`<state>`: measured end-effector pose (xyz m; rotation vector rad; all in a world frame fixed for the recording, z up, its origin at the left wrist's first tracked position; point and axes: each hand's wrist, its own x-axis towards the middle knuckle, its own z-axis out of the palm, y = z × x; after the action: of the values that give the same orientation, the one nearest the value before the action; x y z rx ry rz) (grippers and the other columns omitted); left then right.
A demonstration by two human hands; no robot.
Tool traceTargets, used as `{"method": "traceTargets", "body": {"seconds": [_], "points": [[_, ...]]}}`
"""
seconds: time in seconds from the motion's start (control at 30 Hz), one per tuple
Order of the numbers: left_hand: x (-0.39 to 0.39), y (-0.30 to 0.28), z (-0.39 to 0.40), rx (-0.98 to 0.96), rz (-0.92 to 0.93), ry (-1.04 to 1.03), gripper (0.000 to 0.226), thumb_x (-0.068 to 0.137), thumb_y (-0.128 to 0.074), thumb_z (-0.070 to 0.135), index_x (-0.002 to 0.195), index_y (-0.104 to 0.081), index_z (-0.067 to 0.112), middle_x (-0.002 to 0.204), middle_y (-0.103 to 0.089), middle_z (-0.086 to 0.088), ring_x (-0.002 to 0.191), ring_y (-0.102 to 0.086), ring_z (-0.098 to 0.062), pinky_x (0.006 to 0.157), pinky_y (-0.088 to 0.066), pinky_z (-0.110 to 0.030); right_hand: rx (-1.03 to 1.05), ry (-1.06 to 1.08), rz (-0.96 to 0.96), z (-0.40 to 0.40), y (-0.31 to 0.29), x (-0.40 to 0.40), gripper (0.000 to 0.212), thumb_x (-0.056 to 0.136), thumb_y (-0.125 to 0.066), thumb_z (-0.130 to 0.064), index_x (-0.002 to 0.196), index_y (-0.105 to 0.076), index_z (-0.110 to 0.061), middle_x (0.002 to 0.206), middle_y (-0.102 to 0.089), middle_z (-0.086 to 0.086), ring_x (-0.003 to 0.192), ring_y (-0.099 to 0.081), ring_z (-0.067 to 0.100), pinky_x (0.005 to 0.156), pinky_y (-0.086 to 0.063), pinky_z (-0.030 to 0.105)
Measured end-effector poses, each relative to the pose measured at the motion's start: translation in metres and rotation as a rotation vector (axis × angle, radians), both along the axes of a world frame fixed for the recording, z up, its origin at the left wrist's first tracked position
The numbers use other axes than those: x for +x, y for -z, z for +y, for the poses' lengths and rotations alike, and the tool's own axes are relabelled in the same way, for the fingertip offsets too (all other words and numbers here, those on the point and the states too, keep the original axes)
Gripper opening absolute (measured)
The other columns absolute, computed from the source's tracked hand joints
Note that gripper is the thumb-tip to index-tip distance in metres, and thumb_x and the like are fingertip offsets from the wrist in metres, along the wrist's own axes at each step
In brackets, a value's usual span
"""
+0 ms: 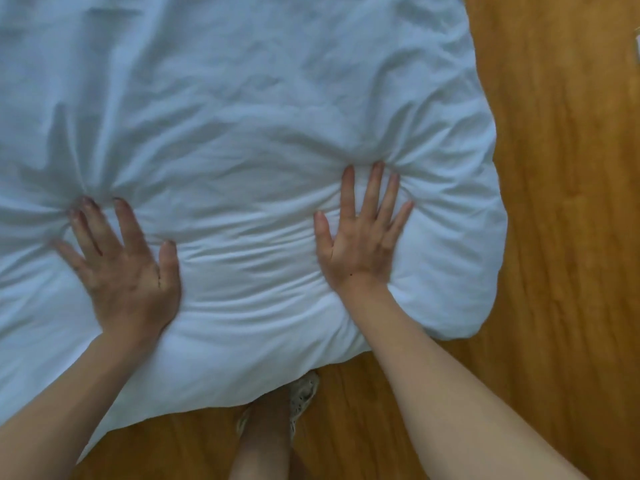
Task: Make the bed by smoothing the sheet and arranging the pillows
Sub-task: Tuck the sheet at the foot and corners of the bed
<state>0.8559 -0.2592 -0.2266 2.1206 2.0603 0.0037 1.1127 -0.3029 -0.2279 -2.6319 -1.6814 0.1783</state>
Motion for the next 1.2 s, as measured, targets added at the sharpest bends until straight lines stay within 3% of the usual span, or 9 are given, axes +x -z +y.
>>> {"method": "traceTargets", "body": {"seconds": [0.2, 0.33, 0.53, 0.7, 0.8, 0.97, 1.07, 1.2], "points": [[-0.001, 0.003, 0.000, -0.025, -0.030, -0.076, 0.070, 0.094, -0.013, 0.058, 0.151, -0.005, 0.017, 0.156, -0.006, -0.026, 0.144, -0.010, -0.042, 0.111, -0.014, -0.065, -0.019, -0.020, 0.073, 0.001, -0.003, 0.005, 0.067, 0.094, -0.033, -0.052, 0.152, -0.022, -0.021, 0.158, -0.018, 0.017, 0.146, -0.013, 0.038, 0.116, -0.007, 0.059], [0.049, -0.013, 0.016, -0.026, -0.069, -0.154, 0.077, 0.093, -0.018, 0.051, 0.150, -0.007, 0.001, 0.155, -0.007, -0.029, 0.144, -0.008, -0.042, 0.116, -0.007, -0.058, -0.040, -0.034, 0.141, 0.001, -0.015, 0.011, 0.065, 0.094, -0.038, -0.050, 0.152, -0.024, -0.021, 0.158, -0.018, 0.015, 0.147, -0.012, 0.036, 0.117, -0.007, 0.057], [0.176, -0.028, 0.028, -0.053, -0.018, 0.134, 0.078, 0.091, -0.026, 0.050, 0.149, -0.017, 0.000, 0.154, -0.008, -0.032, 0.144, -0.009, -0.043, 0.113, -0.007, -0.059, 0.038, -0.100, 0.237, -0.019, -0.036, 0.070, 0.066, 0.095, -0.045, -0.047, 0.151, -0.027, -0.017, 0.159, -0.015, 0.014, 0.148, -0.007, 0.029, 0.121, -0.006, 0.042], [0.271, -0.019, -0.005, -0.021, -0.033, 0.278, 0.067, 0.094, -0.028, 0.044, 0.150, -0.020, 0.008, 0.154, -0.009, -0.030, 0.144, -0.008, -0.041, 0.111, -0.007, -0.060, 0.076, 0.087, 0.318, -0.042, -0.034, 0.124, 0.068, 0.096, -0.040, -0.051, 0.153, -0.019, -0.020, 0.160, -0.012, 0.015, 0.148, -0.007, 0.030, 0.120, -0.006, 0.045], [0.302, -0.017, -0.027, 0.012, -0.031, 0.316, 0.061, 0.096, -0.031, 0.041, 0.150, -0.025, 0.014, 0.154, -0.012, -0.029, 0.144, -0.010, -0.041, 0.111, -0.010, -0.061, 0.058, 0.187, 0.516, -0.066, -0.025, 0.156, 0.074, 0.093, -0.034, -0.058, 0.153, -0.010, -0.023, 0.161, -0.011, 0.012, 0.149, -0.007, 0.027, 0.120, -0.009, 0.044], [0.311, -0.021, -0.033, -0.009, 0.012, 0.343, 0.060, 0.096, -0.028, 0.046, 0.149, -0.026, 0.018, 0.155, -0.010, -0.029, 0.145, -0.009, -0.040, 0.111, -0.010, -0.062, -0.069, 0.320, 1.056, -0.086, -0.015, 0.195, 0.082, 0.088, -0.034, -0.069, 0.153, -0.004, -0.030, 0.161, -0.010, -0.008, 0.147, -0.008, 0.009, 0.119, -0.017, 0.037], [0.320, -0.025, -0.037, -0.010, 0.012, 0.392, 0.063, 0.095, -0.028, 0.051, 0.148, -0.028, 0.017, 0.155, -0.009, -0.029, 0.145, -0.007, -0.040, 0.112, -0.010, -0.062, -0.085, 0.384, 1.164, -0.089, -0.008, 0.204, 0.086, 0.082, -0.030, -0.076, 0.153, -0.009, -0.032, 0.159, -0.016, -0.012, 0.145, -0.014, 0.007, 0.117, -0.018, 0.034], [0.335, -0.024, -0.049, 0.031, 0.009, 0.563, 0.065, 0.094, -0.032, 0.058, 0.149, -0.029, 0.023, 0.155, -0.010, -0.028, 0.145, -0.006, -0.039, 0.114, -0.007, -0.058, -0.090, 0.692, 1.409, -0.091, 0.011, 0.209, 0.075, 0.086, -0.036, -0.070, 0.149, -0.029, -0.031, 0.152, -0.034, -0.012, 0.140, -0.031, 0.009, 0.115, -0.025, 0.033]]}}
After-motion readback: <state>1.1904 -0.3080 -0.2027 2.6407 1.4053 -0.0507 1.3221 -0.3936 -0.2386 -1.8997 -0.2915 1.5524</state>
